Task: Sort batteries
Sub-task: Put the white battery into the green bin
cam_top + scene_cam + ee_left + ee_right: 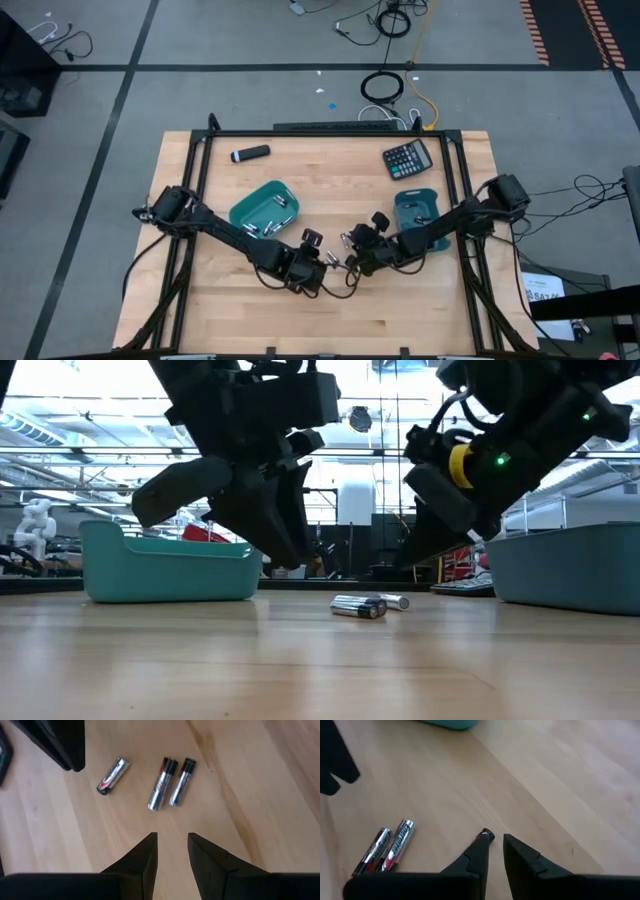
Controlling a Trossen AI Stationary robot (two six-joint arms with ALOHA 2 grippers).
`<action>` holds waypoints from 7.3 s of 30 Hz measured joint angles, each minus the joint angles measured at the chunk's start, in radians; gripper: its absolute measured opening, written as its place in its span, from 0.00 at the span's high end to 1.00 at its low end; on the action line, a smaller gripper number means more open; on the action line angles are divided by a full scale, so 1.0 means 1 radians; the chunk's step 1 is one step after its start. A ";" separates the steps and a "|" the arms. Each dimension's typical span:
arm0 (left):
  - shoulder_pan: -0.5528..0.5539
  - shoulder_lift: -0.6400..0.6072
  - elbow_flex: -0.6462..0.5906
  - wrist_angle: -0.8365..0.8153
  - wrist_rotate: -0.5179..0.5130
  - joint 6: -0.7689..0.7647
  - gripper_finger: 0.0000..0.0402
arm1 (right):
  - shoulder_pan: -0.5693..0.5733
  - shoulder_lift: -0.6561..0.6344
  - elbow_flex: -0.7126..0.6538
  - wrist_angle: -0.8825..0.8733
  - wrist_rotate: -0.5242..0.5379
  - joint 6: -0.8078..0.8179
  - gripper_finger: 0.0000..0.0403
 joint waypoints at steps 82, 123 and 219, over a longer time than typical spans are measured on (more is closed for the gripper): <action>0.155 0.000 0.182 -0.136 0.437 -0.080 0.71 | 0.209 -0.002 0.002 0.095 0.380 -0.228 0.88; 0.286 0.103 0.192 -0.013 0.390 0.267 0.71 | 0.362 -0.234 0.026 -0.504 0.578 0.216 0.88; 0.292 0.035 0.464 -0.888 0.255 -0.014 0.89 | 0.458 -0.293 0.026 -0.687 0.534 0.579 0.88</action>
